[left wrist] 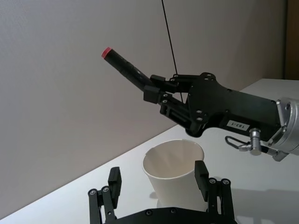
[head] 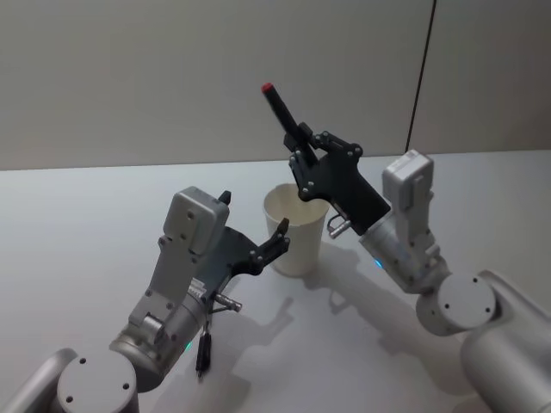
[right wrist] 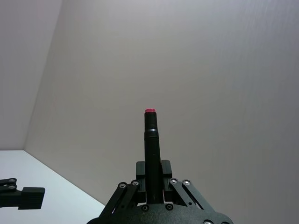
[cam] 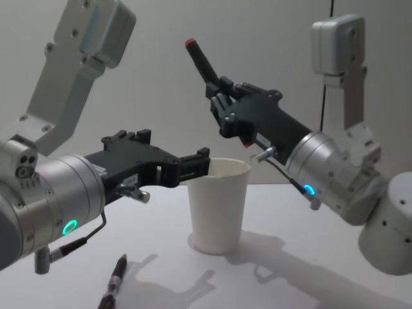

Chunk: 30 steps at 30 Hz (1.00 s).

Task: Place the pen into the pen holder.

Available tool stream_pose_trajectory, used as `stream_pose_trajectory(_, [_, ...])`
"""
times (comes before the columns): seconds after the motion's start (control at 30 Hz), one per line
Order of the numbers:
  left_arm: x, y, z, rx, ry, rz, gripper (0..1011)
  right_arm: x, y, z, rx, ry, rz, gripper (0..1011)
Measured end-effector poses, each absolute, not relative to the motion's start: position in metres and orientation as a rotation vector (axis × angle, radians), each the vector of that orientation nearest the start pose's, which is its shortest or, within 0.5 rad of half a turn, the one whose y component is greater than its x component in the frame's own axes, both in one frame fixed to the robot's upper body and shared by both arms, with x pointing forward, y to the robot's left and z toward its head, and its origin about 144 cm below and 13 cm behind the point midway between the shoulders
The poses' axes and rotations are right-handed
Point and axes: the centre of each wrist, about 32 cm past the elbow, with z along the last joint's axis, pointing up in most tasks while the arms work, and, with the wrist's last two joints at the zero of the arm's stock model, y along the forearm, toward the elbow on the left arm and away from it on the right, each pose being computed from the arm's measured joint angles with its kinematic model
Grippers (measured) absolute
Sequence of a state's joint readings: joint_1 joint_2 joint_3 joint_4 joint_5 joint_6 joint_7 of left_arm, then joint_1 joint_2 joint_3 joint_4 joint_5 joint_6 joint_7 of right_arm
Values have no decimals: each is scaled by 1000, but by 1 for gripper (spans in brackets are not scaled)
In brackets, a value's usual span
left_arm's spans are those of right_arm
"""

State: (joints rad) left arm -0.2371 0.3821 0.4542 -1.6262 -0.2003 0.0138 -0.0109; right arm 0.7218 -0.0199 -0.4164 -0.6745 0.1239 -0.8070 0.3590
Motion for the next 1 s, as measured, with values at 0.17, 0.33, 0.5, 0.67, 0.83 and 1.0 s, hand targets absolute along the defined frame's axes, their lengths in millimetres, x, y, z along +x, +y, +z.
stream_pose_trajectory(0.17, [492,198,1204,61,-268,1124,1003,631,-128,1160,317,-536,-840,185])
stream_pose_trajectory(0.33, [492,198,1204,61,-268,1124,1003,636,-123,1157,310,-530,-837,195])
stream_pose_trajectory(0.5, [492,198,1204,61,-268,1124,1003,640,-118,1155,302,-524,-829,302])
stream_pose_trajectory(0.67, [492,198,1204,61,-268,1124,1003,643,-116,1153,301,-522,-821,476])
stream_pose_trajectory(0.83, [492,198,1204,61,-268,1124,1003,644,-114,1153,301,-523,-815,606])
stream_pose_trajectory(1.0, [492,198,1204,61,-268,1124,1003,645,-112,1152,302,-525,-810,746])
